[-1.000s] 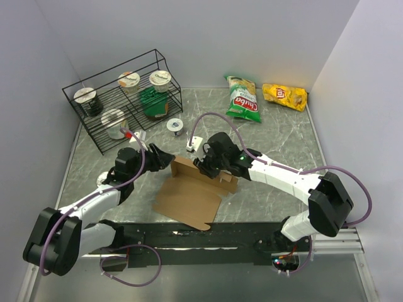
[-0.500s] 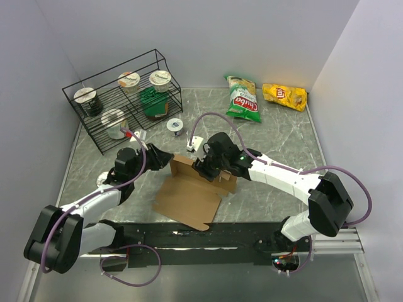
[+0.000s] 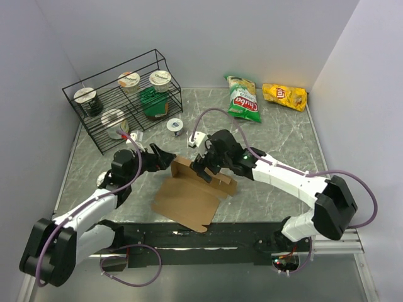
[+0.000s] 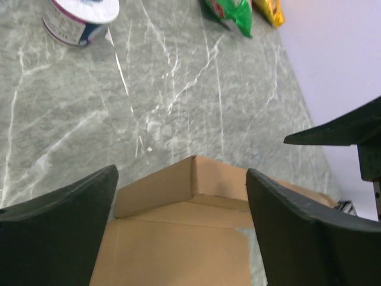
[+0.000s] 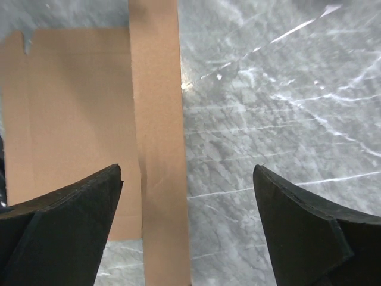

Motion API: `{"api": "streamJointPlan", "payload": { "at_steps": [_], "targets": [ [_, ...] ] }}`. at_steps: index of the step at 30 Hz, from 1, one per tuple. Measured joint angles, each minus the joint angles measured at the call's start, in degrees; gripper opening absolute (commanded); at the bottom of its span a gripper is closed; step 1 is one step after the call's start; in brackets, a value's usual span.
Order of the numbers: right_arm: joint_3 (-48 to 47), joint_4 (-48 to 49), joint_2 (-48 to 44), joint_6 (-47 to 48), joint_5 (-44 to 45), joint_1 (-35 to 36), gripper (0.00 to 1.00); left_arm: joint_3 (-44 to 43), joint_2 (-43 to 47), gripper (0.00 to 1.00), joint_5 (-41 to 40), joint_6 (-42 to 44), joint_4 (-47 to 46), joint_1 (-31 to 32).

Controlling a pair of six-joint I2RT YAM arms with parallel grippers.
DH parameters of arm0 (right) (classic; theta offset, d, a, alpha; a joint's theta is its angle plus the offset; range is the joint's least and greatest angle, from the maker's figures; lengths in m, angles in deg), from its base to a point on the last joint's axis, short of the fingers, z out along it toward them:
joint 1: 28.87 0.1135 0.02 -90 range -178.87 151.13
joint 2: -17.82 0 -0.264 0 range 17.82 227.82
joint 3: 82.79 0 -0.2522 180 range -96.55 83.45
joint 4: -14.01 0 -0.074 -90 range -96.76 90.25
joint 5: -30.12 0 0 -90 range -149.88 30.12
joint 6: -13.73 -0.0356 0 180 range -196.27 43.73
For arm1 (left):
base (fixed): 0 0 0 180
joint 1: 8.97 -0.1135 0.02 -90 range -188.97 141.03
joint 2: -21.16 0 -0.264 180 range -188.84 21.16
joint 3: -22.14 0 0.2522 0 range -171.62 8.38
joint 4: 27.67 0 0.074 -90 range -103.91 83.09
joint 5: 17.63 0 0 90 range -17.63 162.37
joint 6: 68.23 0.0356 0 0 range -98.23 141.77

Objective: Fold the paper box

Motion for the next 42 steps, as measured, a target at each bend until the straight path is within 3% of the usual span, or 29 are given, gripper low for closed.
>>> {"api": "streamJointPlan", "payload": {
  "at_steps": [7, 15, 21, 27, 37, 42],
  "targets": [
    [-0.07, -1.03, -7.69, -4.28, 1.03, -0.02, 1.00, -0.92, 6.25, 0.96, -2.54, 1.84, 2.10, 0.00],
    [2.51, -3.52, -19.58, -16.00, 2.80, -4.33, 0.99, 9.38, 11.85, 0.96, -3.17, 4.39, -3.13, 0.61],
    [8.28, -5.66, -26.53, -22.40, 2.47, -10.95, 0.97, 10.56, 5.44, 0.91, -5.16, 6.71, -5.60, 3.04],
    [11.32, -6.23, -31.21, -24.83, 2.67, -12.24, 0.95, 7.76, -5.51, 0.86, -7.06, 11.19, -8.20, 6.34],
    [16.50, -6.54, -34.77, -25.55, 3.08, -12.28, 0.92, 3.93, -14.86, 0.61, -12.98, 17.68, -14.05, 11.58],
    [17.77, -6.69, -36.00, -25.33, 3.15, -12.28, 0.92, 3.93, -15.02, 0.56, -16.68, 18.47, -14.88, 13.42]
  ]
}}
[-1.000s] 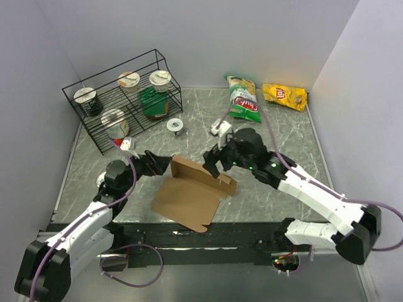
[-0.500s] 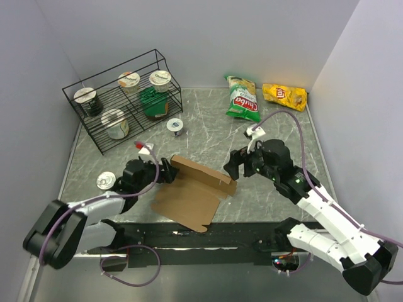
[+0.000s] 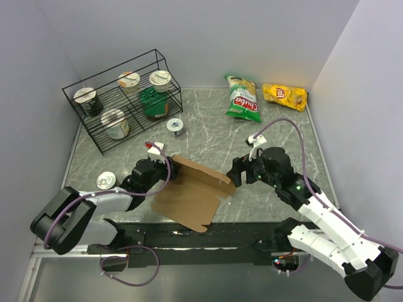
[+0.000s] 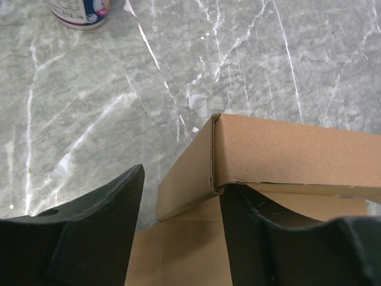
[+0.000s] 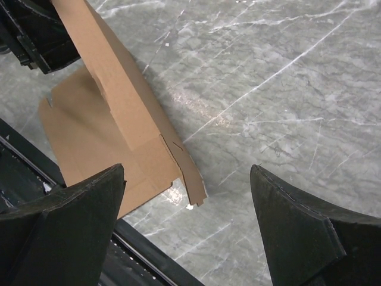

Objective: Fold the paper box

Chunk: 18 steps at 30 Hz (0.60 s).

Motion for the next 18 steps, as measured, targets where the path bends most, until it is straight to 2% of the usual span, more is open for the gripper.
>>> {"api": "streamJointPlan", "payload": {
  "at_steps": [6, 15, 16, 18],
  "targets": [
    [0.57, 0.13, -0.37, 0.42, -0.04, 0.00, 0.92, 0.35, 2.05, 0.47, -4.17, 0.02, 0.02, 0.87],
    [1.70, 0.72, -2.01, 0.50, -1.36, 0.00, 0.91, 0.35, 2.27, 0.29, -8.98, -0.04, 0.52, 2.43],
    [1.70, 0.72, -2.10, 0.20, -1.44, 0.00, 0.91, 0.35, 2.32, 0.25, -9.60, -0.04, 0.70, 2.71],
    [1.57, 0.44, -2.10, -1.46, -1.90, 0.00, 0.90, 0.35, 2.69, 0.24, -12.20, 0.09, 1.68, 3.85]
  ]
}}
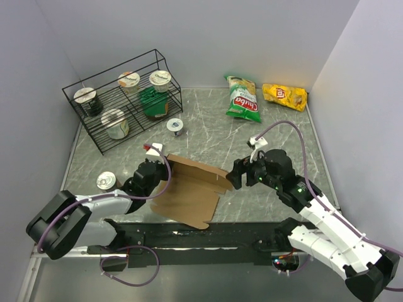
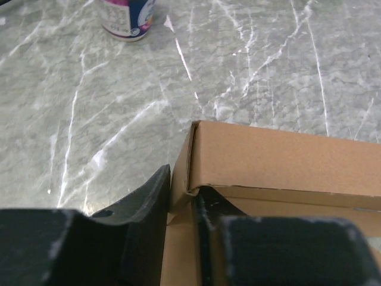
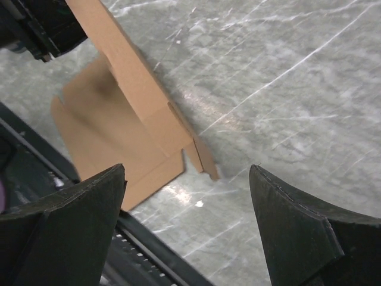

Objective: Fold the paper box

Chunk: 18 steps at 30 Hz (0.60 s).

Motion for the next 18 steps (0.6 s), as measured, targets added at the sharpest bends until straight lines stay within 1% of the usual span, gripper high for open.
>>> {"api": "streamJointPlan", "payload": {
  "at_steps": [1, 4, 5, 9, 15, 18],
  "targets": [
    [-0.13, -0.11, 0.04, -0.94, -0.46, 0.00, 0.90, 0.00, 0.31, 0.25, -1.11, -0.15, 0.42, 0.39],
    [-0.76, 0.79, 0.46, -5.38, -3.43, 0.00, 0.90, 0.00, 1.81, 0.24, -5.79, -1.29, 2.80, 1.79],
    [-0.79, 1.84, 0.76, -6.97, -4.66, 0.00, 0.89, 0.00, 2.29, 0.25, -7.23, -1.90, 3.48, 2.14],
    [-1.92, 5.44, 4.17, -12.79, -7.67, 0.00, 0.88, 0.04, 3.52, 0.24, -11.78, -3.28, 5.77, 2.75],
    [-4.46, 8.17, 9.22, -14.32, -7.65, 0.04, 0.87, -0.17, 3.63, 0.24, -14.12, -2.86, 6.75, 2.84],
    [-8.33, 7.41, 12.04, -14.47, -7.96, 0.24, 0.84, -0.17, 3.45, 0.24, -14.49, -2.91, 6.69, 2.86]
  ]
}}
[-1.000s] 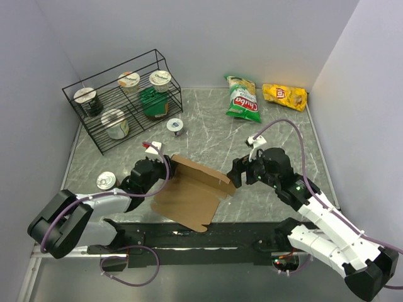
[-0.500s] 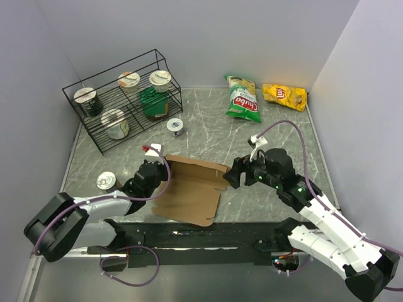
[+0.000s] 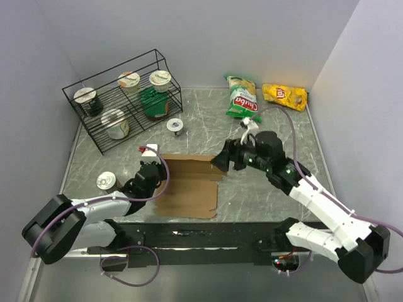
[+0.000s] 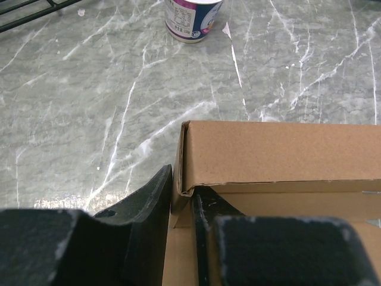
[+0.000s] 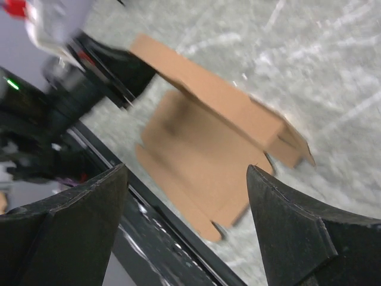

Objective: Fold the paper box

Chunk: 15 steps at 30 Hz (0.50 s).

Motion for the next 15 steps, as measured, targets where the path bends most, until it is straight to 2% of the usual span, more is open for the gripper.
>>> {"api": "streamJointPlan", "payload": {
  "at_steps": [7, 15],
  "targets": [
    [-10.08, -1.90, 9.38, -3.34, 0.15, 1.68, 0.82, -0.72, -1.51, 0.23, -0.35, 0.00, -0.17, 0.00],
    [-10.73, -6.23, 13.05, -5.68, 4.17, 2.27, 0.82, -1.07, -2.03, 0.23, -0.83, 0.00, -0.02, 0.00]
  ]
}}
